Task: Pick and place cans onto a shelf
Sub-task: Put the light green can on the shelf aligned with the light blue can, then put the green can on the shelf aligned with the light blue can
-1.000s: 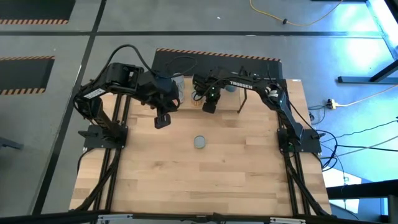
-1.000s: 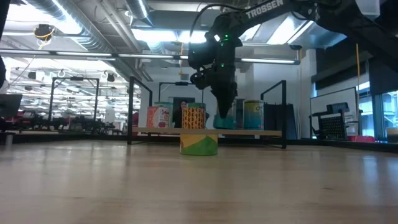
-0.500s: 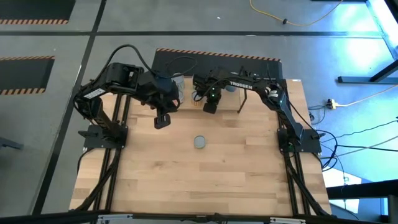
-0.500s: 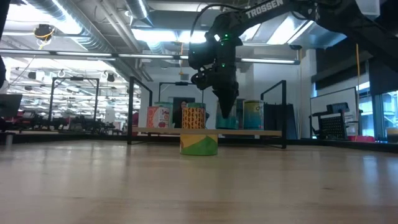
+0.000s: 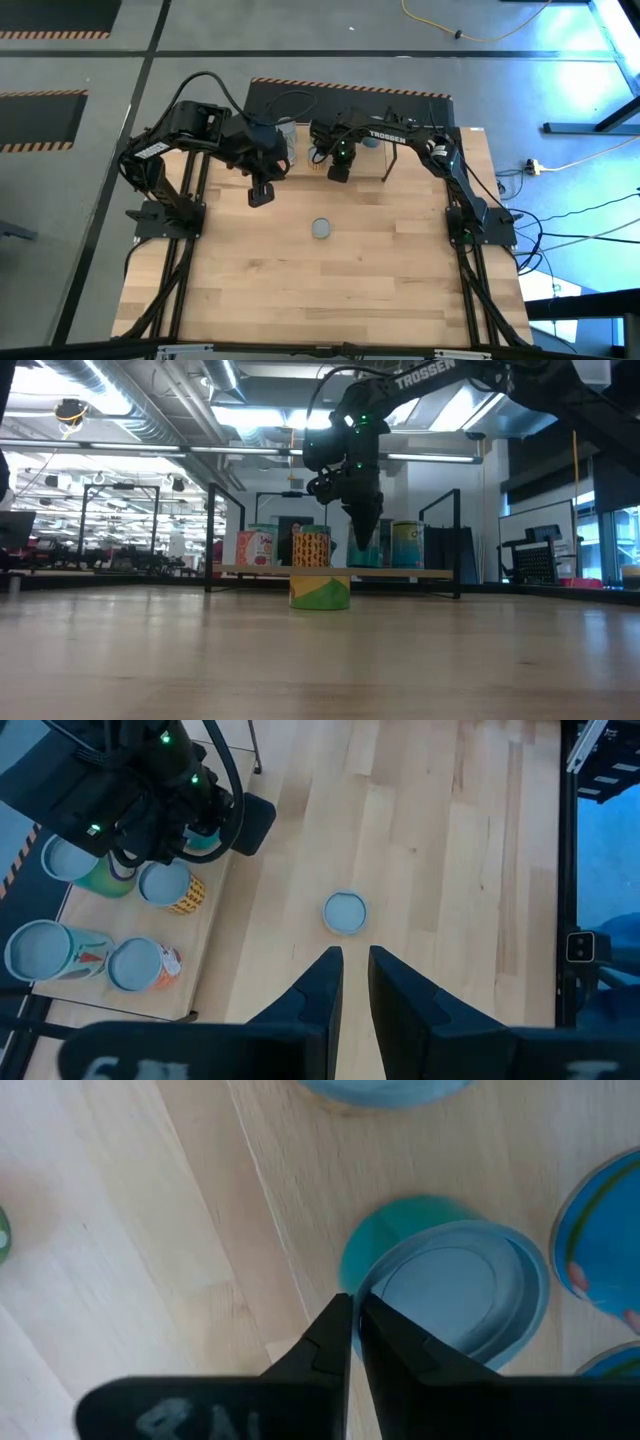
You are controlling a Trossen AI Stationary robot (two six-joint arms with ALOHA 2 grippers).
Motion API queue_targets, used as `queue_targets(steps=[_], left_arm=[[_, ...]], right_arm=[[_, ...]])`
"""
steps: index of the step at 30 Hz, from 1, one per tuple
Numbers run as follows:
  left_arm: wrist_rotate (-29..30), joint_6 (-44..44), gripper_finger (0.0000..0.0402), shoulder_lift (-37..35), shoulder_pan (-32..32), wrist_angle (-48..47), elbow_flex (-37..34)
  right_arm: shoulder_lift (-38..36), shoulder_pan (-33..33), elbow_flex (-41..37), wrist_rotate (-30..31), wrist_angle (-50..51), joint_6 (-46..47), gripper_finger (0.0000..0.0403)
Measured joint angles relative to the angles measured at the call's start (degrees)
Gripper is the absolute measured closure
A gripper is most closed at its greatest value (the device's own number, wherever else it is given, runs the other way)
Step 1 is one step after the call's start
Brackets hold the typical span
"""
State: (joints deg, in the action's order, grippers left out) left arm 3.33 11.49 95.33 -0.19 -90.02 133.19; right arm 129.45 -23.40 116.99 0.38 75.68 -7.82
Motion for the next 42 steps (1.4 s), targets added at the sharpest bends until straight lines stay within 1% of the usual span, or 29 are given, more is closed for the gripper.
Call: queue_targets(steps=[9, 14, 17, 24, 29, 31, 34, 37, 40, 42], left_arm=[[-0.01, 0.09, 0.0357, 0.0, 0.0, 0.0, 0.0], [-0.02, 0.13, 0.0357, 0.0, 0.0, 0.0, 0.0], [-0.02, 0.14, 0.0357, 0.0, 0.0, 0.0, 0.0], [-0.02, 0.15, 0.0357, 0.0, 0.0, 0.0, 0.0], [-0.02, 0.13, 0.0357, 0.0, 0.0, 0.0, 0.0], [-0.02, 0.14, 0.0357, 0.0, 0.0, 0.0, 0.0], [-0.02, 0.13, 0.0357, 0.0, 0.0, 0.0, 0.0], [-0.02, 0.29, 0.0357, 0.02, 0.0, 0.0, 0.0], [-0.02, 0.4, 0.0357, 0.02, 0.0, 0.0, 0.0], [-0.02, 0.48, 0.0357, 0.02, 0.0, 0.0, 0.0]], right_arm=[[-0.02, 0.02, 0.0, -0.04, 0.54, -0.01, 0.0374], [-0.02, 0.02, 0.0, -0.42, 0.54, -0.16, 0.0392], [-0.02, 0.02, 0.0, -0.42, 0.37, -0.01, 0.0394], [-0.02, 0.02, 0.0, -0.42, 0.37, 0.07, 0.0356], [-0.04, 0.02, 0.0, -0.42, 0.82, 0.12, 0.0351], [-0.07, 0.02, 0.43, -0.44, 3.0, 0.11, 0.0351], [-0.11, 0.02, 2.69, -0.49, 7.14, 0.01, 0.035], [-0.11, 0.02, 7.93, -0.48, 13.75, 0.0, 0.035], [-0.59, 0.04, 14.28, -1.0, 14.09, 0.1, 0.035], [-1.54, 0.1, 18.03, -3.33, 14.29, 0.19, 0.0351]])
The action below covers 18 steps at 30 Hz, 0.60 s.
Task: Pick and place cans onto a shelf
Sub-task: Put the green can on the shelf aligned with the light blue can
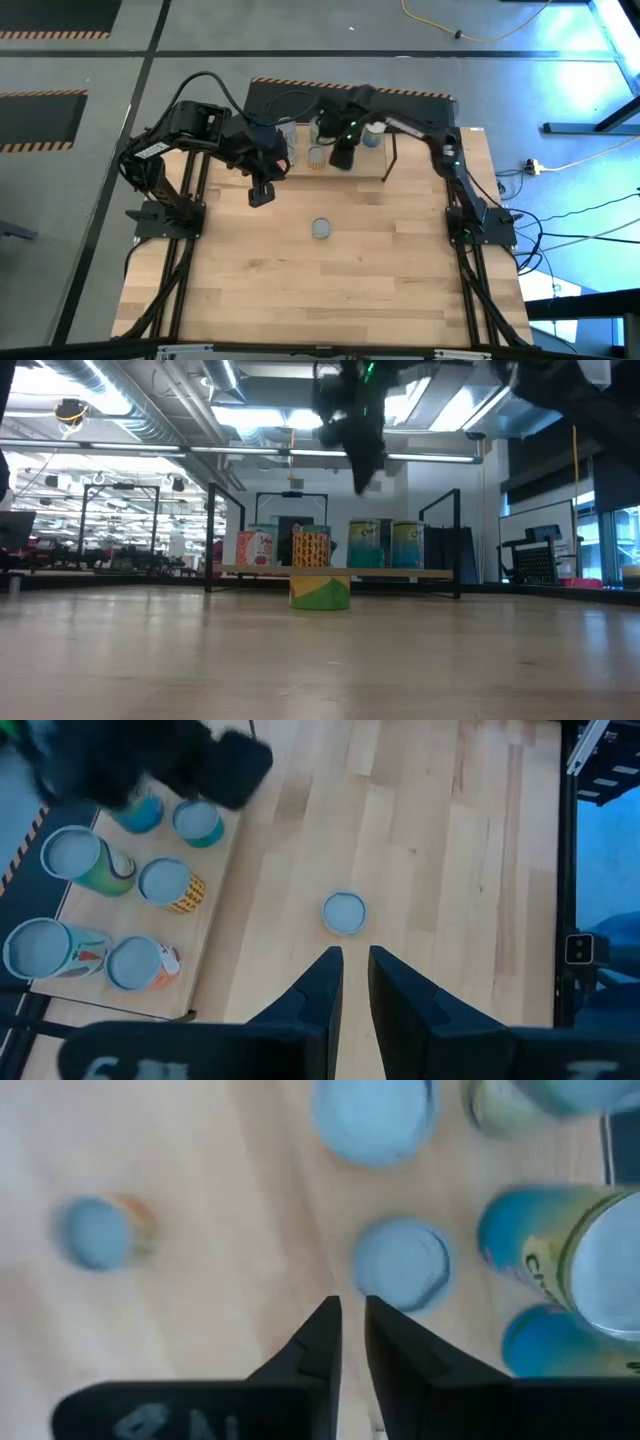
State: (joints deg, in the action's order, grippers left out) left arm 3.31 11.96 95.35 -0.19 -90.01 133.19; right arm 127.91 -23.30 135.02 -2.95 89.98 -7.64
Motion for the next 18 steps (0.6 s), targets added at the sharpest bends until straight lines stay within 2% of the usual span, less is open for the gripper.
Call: queue_targets(steps=[2, 5, 13, 18], left_arm=[[-0.02, 1.17, 0.0357, 0.0, 0.0, 0.0, 0.0], [-0.02, 2.83, 0.0357, 0.0, 0.0, 0.01, 0.0], [-0.36, 5.46, 0.0357, 0.34, 0.0, 0.02, -0.02], [-6.23, 6.01, 0.0357, 0.73, -1.62, 0.1, -2.57]], right_arm=[[-4.18, 0.02, -1.54, -3.45, -2.27, -0.2, 0.0353], [-9.7, 0.22, -2.27, -6.18, -0.03, -0.16, 0.0353], [-25.45, 3.81, -2.34, -5.87, -0.13, -0.16, 0.0353], [-34.53, 7.29, -2.34, -5.75, -0.25, -0.37, 0.0353]])
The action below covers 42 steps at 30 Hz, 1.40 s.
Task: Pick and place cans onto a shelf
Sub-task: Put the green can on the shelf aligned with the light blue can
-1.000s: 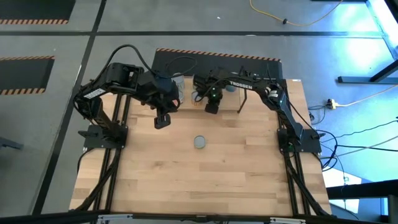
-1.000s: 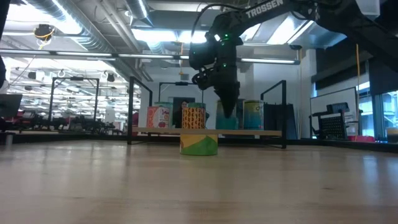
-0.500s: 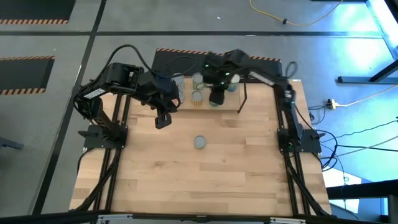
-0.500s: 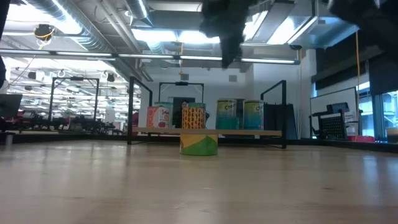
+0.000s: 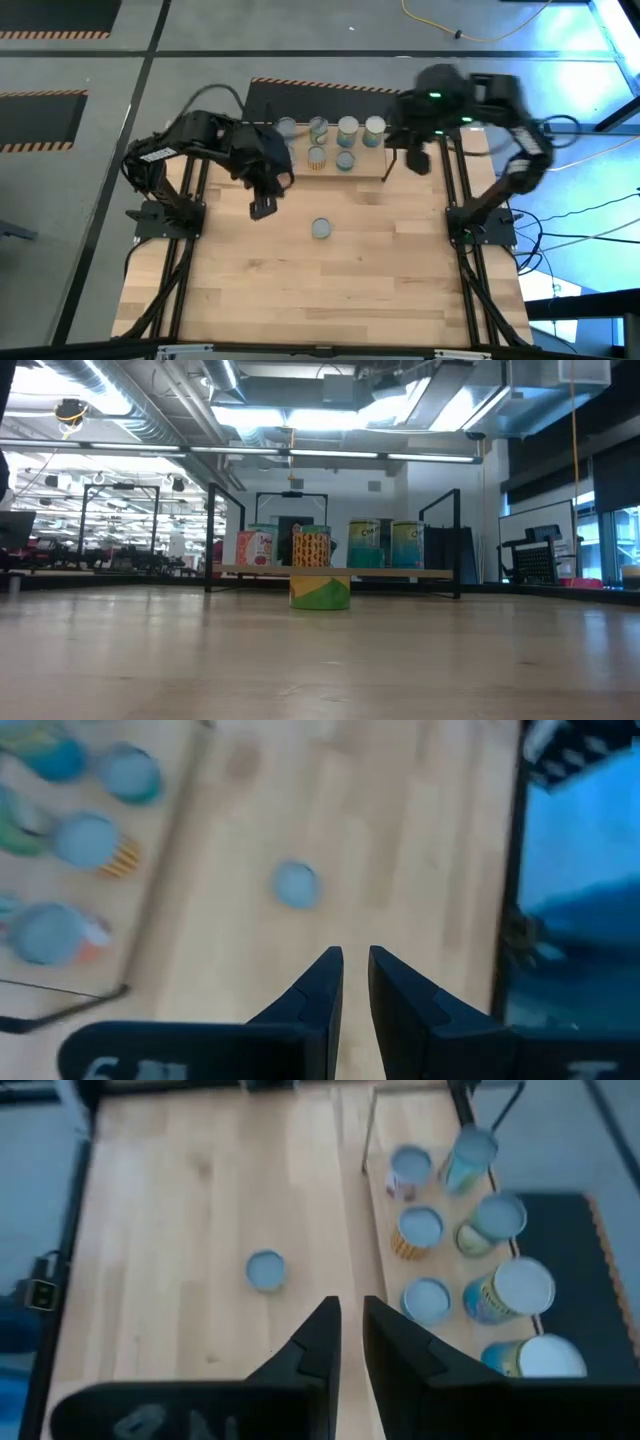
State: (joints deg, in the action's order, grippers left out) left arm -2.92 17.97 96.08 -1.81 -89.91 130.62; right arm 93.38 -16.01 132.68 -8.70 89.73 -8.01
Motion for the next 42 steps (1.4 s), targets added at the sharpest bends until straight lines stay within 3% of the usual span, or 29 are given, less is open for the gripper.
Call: queue_targets(steps=[9, 21, 27, 33, 42], left_arm=[[0.31, 0.86, 0.0357, 0.02, -5.58, 2.88, -15.43], [3.68, 0.02, 0.0364, 0.08, -8.5, 30.51, -37.21], [2.51, 4.49, 0.0398, 0.08, -7.29, 31.06, -40.76], [3.36, 9.8, 0.037, 0.3, -4.83, 31.21, -41.04], [2.63, 6.26, 0.0337, 3.11, 0.54, 34.84, -41.0]], right_arm=[[-10.49, 2.1, 0.0, 0.07, 0.18, -1.27, 0.0353], [-15.69, 2.1, -0.02, 0.03, 0.25, 1.86, 0.0353], [-16.67, 2.1, -0.04, 0.03, 0.29, 3.25, 0.0353], [-16.67, 2.1, -0.04, 0.03, 0.29, 3.25, 0.0353], [-16.67, 2.12, -0.04, 0.03, 0.29, 3.23, 0.0353]])
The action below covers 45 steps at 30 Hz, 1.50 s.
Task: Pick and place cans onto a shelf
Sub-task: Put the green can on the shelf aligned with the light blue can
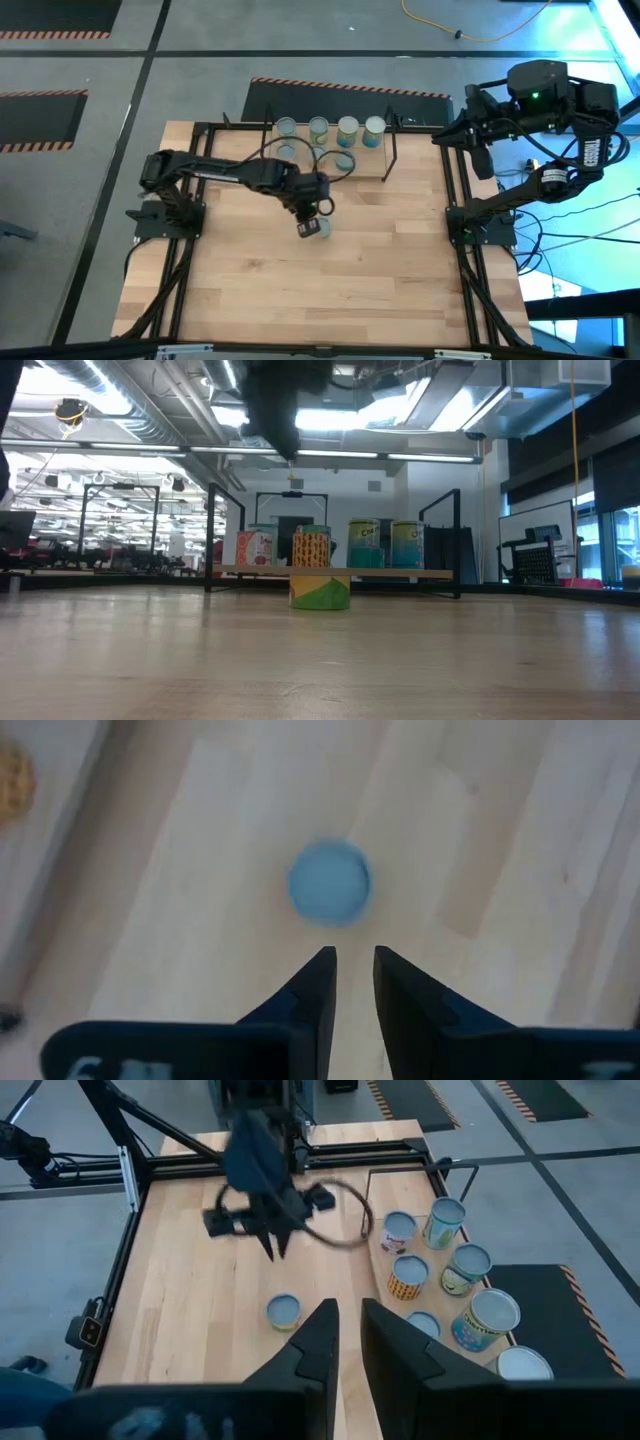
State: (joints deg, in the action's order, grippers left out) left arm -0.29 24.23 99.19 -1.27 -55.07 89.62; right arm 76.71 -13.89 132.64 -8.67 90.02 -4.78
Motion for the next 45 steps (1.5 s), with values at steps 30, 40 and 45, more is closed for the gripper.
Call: queue_targets(steps=[30, 40, 45], left_arm=[[3.8, -25.96, 0.0337, 18.2, 3.75, 9.52, 0.13], [-4.41, -24.31, 0.0348, 18.19, 6.33, 9.32, 0.13], [-5.86, -24.68, 0.0349, 18.19, 6.65, 9.27, 0.13]], right_arm=[[0.02, 0.0, -0.02, 0.03, 0.0, -0.22, 0.0353], [0.02, 0.0, -0.02, 0.03, 0.0, -0.22, 0.0353], [0.02, 0.0, -0.02, 0.03, 0.0, -0.24, 0.0353]])
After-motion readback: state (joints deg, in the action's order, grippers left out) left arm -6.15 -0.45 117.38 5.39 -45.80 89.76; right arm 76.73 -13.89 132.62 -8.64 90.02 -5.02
